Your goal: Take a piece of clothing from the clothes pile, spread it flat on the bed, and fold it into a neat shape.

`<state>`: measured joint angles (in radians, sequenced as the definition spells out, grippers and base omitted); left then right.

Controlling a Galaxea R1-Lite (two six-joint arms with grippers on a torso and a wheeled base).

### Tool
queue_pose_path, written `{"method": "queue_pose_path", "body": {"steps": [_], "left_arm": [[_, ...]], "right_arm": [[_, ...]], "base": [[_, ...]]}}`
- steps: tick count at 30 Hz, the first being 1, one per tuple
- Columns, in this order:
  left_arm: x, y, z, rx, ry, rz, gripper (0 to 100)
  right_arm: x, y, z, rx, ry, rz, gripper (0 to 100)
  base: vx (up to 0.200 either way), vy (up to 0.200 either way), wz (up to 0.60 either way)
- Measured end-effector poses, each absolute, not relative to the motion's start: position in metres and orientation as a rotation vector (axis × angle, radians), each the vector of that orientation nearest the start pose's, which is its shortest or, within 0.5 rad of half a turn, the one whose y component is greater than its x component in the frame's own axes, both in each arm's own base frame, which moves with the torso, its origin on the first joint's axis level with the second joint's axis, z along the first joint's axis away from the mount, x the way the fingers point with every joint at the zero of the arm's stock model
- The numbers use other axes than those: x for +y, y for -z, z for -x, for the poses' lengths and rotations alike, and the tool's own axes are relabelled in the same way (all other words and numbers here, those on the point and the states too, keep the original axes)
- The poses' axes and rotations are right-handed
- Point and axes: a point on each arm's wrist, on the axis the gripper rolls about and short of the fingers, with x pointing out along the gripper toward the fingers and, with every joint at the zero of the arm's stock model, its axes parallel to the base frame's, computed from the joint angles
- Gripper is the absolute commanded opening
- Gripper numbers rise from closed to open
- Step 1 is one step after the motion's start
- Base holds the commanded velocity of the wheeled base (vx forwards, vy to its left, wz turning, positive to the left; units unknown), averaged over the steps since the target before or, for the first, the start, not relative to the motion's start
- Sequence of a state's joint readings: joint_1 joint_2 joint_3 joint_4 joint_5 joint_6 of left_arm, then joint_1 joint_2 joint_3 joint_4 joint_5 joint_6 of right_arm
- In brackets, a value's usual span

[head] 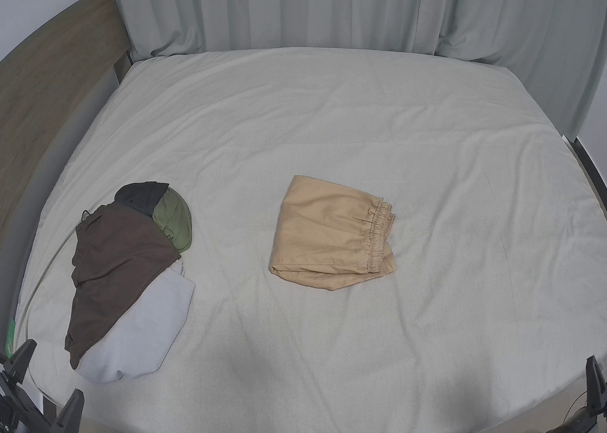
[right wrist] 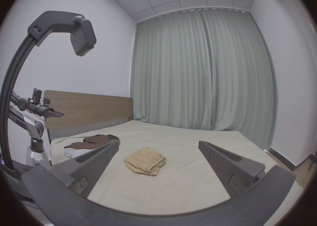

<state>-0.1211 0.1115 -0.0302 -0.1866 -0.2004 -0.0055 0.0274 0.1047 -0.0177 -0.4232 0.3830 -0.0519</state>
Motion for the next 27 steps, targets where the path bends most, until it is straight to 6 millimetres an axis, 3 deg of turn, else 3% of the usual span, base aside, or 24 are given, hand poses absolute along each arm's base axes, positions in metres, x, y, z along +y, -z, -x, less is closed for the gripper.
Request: {"method": "queue_pose_path", "body": {"steps": [6, 14, 27], "left_arm": [[-0.002, -0.100, 0.017, -0.093, 0.295, 0.010, 100], [-0.001, -0.091, 0.017, -0.010, 0.252, 0.022, 100], [0.000, -0.090, 0.017, -0.005, 0.161, 0.047, 100]], "right_arm": [[0.007, -0.113, 0.027, -0.303, -0.325, 0.080, 100], [0.004, -0.090, 0.024, -0.095, -0.167, 0.034, 100], [-0.001, -0.083, 0.023, -0.027, 0.026, -0.003, 100]], "base": [[0.000, 0.000, 0.00], [0.000, 0.000, 0.00], [0.000, 0.000, 0.00]]}}
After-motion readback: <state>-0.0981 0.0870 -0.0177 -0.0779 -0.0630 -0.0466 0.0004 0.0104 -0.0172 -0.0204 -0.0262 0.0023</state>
